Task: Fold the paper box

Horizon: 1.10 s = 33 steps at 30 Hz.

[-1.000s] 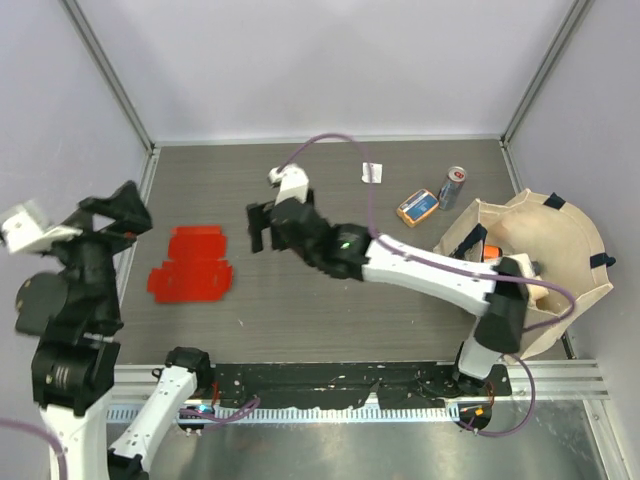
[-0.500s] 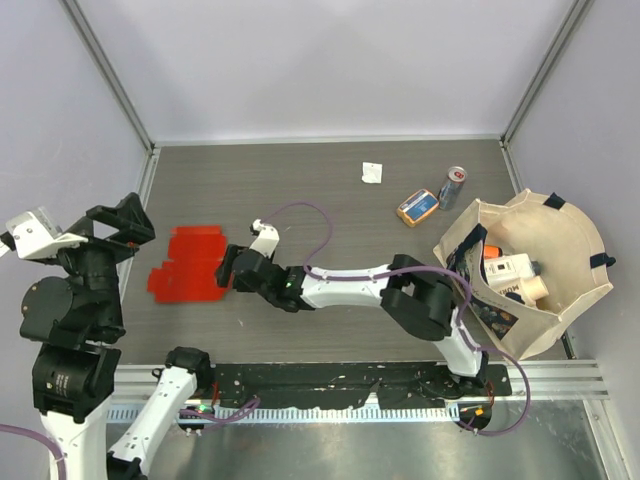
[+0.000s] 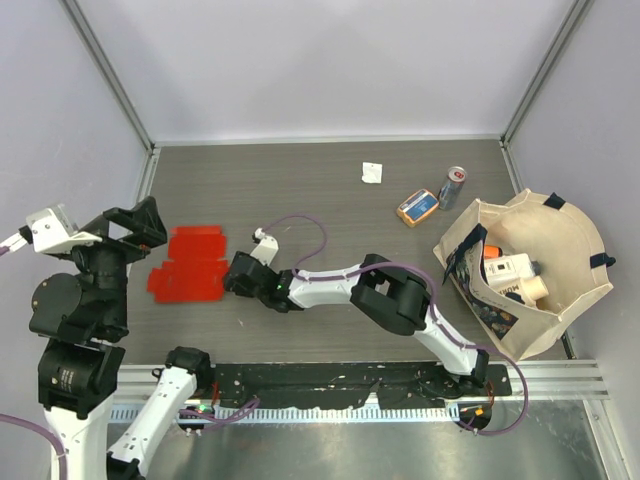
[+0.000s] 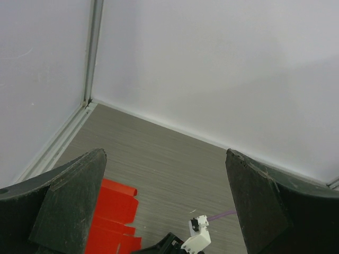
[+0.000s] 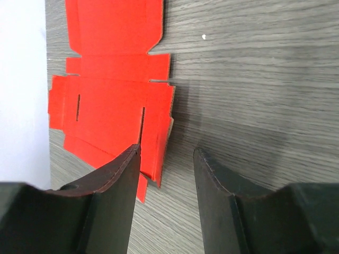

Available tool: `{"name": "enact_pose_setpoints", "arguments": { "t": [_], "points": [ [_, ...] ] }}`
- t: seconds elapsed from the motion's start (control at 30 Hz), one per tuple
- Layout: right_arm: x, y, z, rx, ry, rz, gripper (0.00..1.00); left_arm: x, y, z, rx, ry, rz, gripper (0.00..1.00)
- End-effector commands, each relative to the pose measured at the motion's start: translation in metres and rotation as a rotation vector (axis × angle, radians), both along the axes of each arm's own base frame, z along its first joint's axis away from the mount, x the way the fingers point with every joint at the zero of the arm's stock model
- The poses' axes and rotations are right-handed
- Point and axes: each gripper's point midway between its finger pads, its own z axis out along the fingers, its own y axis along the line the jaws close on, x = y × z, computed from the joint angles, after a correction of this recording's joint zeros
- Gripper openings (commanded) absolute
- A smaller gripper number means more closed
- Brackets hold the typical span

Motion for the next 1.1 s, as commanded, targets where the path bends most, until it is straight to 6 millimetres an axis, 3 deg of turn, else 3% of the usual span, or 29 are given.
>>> {"name": "enact_pose_setpoints", "arguments": {
  "t": [0.0, 0.03, 0.13, 0.17, 0.23, 0.27, 0.33, 0.4, 0.43, 0.47, 0.5, 0.53, 0.57, 0.6, 0.63, 0.7, 0.73, 0.8, 0.83, 0.9, 0.93, 1.0, 1.07],
  "points": [
    [0.007, 0.024, 0.022, 0.126, 0.001, -0.007, 0.49, -0.001, -0.008, 0.004, -0.005, -0.022, -0.044, 1.00],
    [0.006, 0.025, 0.016, 0.119, 0.008, -0.001, 0.50, 0.000, -0.008, 0.004, -0.006, -0.022, -0.047, 1.00],
    [0.008, 0.028, 0.013, 0.120, 0.013, 0.018, 0.34, 0.002, -0.011, 0.004, -0.007, -0.024, -0.060, 1.00],
    [0.009, 0.028, 0.014, 0.123, 0.012, 0.020, 0.24, 0.003, -0.014, 0.003, -0.002, -0.025, -0.076, 1.00],
    [0.017, 0.022, 0.013, 0.105, 0.003, 0.013, 0.16, 0.006, -0.017, 0.001, 0.005, -0.019, -0.091, 1.00],
    [0.019, 0.020, 0.014, 0.097, -0.007, 0.024, 0.05, 0.008, -0.020, 0.000, 0.007, -0.014, -0.101, 1.00],
    [0.030, 0.010, 0.014, 0.070, -0.017, 0.076, 0.01, 0.012, -0.024, -0.002, 0.012, -0.009, -0.119, 1.00],
    [0.040, -0.019, 0.028, -0.040, -0.061, 0.161, 0.01, 0.014, -0.035, -0.001, 0.036, -0.011, -0.179, 1.00],
    [0.057, -0.043, 0.032, -0.092, -0.072, 0.184, 0.01, 0.015, -0.040, 0.000, 0.062, -0.009, -0.206, 1.00],
    [0.051, -0.052, 0.065, -0.064, -0.095, 0.303, 0.01, 0.020, -0.046, -0.003, 0.079, 0.006, -0.236, 1.00],
    [0.046, -0.067, 0.068, -0.100, -0.100, 0.414, 0.01, 0.021, -0.057, -0.004, 0.093, 0.013, -0.294, 1.00],
    [0.042, -0.097, 0.058, -0.222, -0.088, 0.520, 0.01, 0.025, -0.062, -0.008, 0.099, 0.027, -0.318, 1.00],
    [0.051, -0.123, 0.067, -0.239, -0.076, 0.584, 0.01, 0.033, -0.069, -0.015, 0.103, 0.058, -0.347, 1.00],
    [0.051, -0.137, 0.088, -0.263, -0.104, 0.632, 0.01, 0.037, -0.079, -0.019, 0.102, 0.074, -0.397, 1.00],
    [0.042, -0.169, 0.080, -0.382, -0.087, 0.731, 0.01, 0.042, -0.083, -0.025, 0.097, 0.096, -0.414, 1.00],
    [0.045, -0.199, 0.095, -0.482, -0.110, 0.751, 0.01, 0.057, -0.104, -0.038, 0.070, 0.155, -0.504, 1.00],
    [0.035, -0.213, 0.094, -0.531, -0.103, 0.808, 0.01, 0.058, -0.119, -0.039, 0.063, 0.171, -0.588, 1.00],
    [0.022, -0.227, 0.095, -0.524, -0.095, 0.855, 0.01, 0.077, -0.139, -0.057, 0.015, 0.260, -0.668, 1.00],
    [0.016, -0.229, 0.109, -0.499, -0.131, 0.868, 0.01, 0.077, -0.155, -0.060, 0.002, 0.280, -0.763, 1.00],
    [0.002, -0.237, 0.115, -0.486, -0.172, 0.923, 0.01, 0.088, -0.177, -0.072, -0.034, 0.331, -0.876, 0.98],
    [-0.005, -0.239, 0.133, -0.453, -0.230, 0.940, 0.01, 0.084, -0.190, -0.075, -0.053, 0.352, -0.970, 0.97],
    [-0.010, -0.249, 0.139, -0.448, -0.263, 0.959, 0.01, 0.087, -0.205, -0.080, -0.095, 0.366, -1.061, 0.96],
    [-0.019, -0.254, 0.158, -0.389, -0.310, 0.980, 0.01, 0.085, -0.223, -0.102, -0.152, 0.442, -1.198, 0.91]
  ]
}}
